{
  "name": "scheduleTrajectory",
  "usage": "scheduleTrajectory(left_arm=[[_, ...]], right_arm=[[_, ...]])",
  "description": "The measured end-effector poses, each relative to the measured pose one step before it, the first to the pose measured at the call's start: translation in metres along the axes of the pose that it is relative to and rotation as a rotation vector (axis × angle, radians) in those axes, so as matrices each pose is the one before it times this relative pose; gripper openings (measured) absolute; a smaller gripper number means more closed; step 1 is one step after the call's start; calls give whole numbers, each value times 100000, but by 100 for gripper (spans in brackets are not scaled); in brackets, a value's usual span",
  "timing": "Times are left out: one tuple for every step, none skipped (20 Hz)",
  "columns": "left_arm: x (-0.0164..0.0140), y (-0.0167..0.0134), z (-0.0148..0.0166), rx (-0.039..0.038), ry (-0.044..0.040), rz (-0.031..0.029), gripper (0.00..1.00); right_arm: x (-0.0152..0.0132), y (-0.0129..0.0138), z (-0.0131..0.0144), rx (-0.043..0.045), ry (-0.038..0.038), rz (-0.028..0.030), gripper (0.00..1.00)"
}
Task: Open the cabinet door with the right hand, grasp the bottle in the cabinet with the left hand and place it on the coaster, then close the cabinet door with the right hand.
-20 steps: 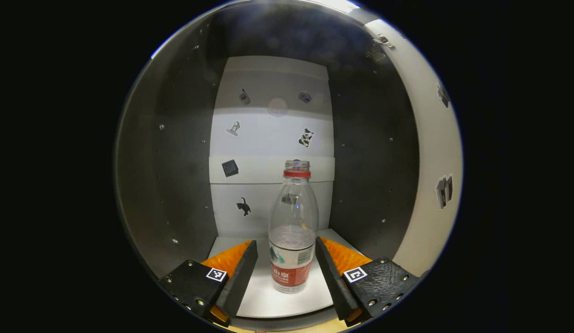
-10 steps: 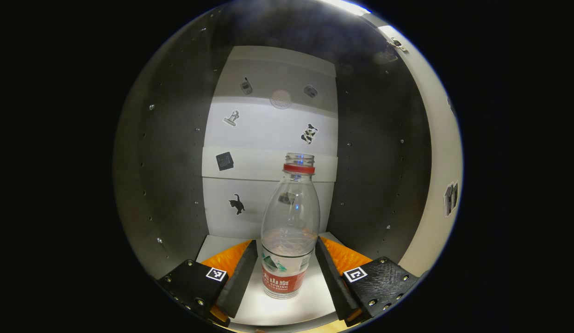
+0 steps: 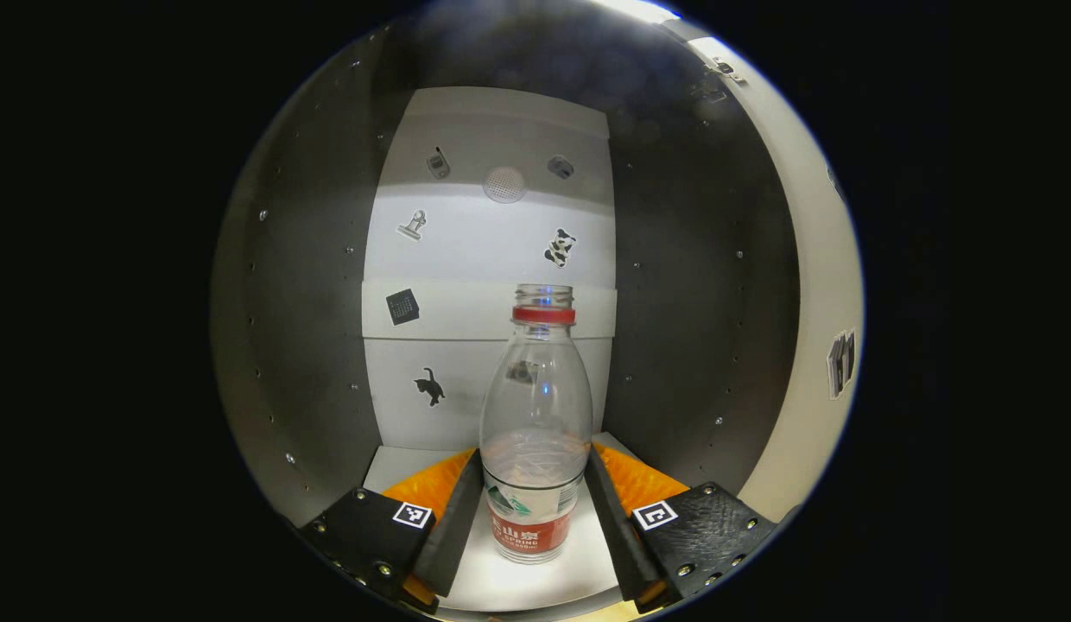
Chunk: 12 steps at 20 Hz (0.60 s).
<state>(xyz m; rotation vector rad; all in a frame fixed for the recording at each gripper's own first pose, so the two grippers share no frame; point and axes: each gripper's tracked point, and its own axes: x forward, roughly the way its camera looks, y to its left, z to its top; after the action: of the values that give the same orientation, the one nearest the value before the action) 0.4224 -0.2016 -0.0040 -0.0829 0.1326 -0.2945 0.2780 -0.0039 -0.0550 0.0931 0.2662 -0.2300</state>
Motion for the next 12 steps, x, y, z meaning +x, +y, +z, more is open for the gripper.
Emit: scheduleTrajectory(left_arm=[[-292, 93, 337, -308, -856, -114, 66], [-559, 79, 355, -265, -750, -226, 66], [-647, 18, 324, -165, -678, -400, 66], [-559, -15, 276, -293, -619, -500, 66], [-842, -157, 158, -266, -656, -869, 66], [-1245, -163, 82, -85, -513, -1132, 64], [-1327, -188, 9, 302, -575, -1112, 66], [-1182, -77, -16, 753, -239, -418, 66], [-1420, 217, -222, 940, 89, 535, 66], [-1320, 108, -248, 864, 278, 231, 66], [-1259, 131, -337, 677, 180, 27, 66], [-1413, 272, -246, 400, -47, 414, 66]], right_arm=[[1, 93, 50, 508, -204, 157, 93], [-67, 53, 55, 12, -140, 119, 98], [-81, 111, 74, -361, -209, 38, 98], [-83, 121, 46, -190, -234, 222, 98], [-84, 204, 115, 56, -356, 474, 98], [-113, 189, 156, 287, -383, 502, 98], [-126, 291, 34, 432, -389, 408, 98], [-171, 328, 150, 544, -450, 592, 98], [-105, 351, 25, 432, -219, 637, 98], [-181, 415, 52, 378, -143, 859, 98], [-211, 354, -109, 172, -53, 746, 98], [-318, 439, -64, -335, -63, 945, 98]])
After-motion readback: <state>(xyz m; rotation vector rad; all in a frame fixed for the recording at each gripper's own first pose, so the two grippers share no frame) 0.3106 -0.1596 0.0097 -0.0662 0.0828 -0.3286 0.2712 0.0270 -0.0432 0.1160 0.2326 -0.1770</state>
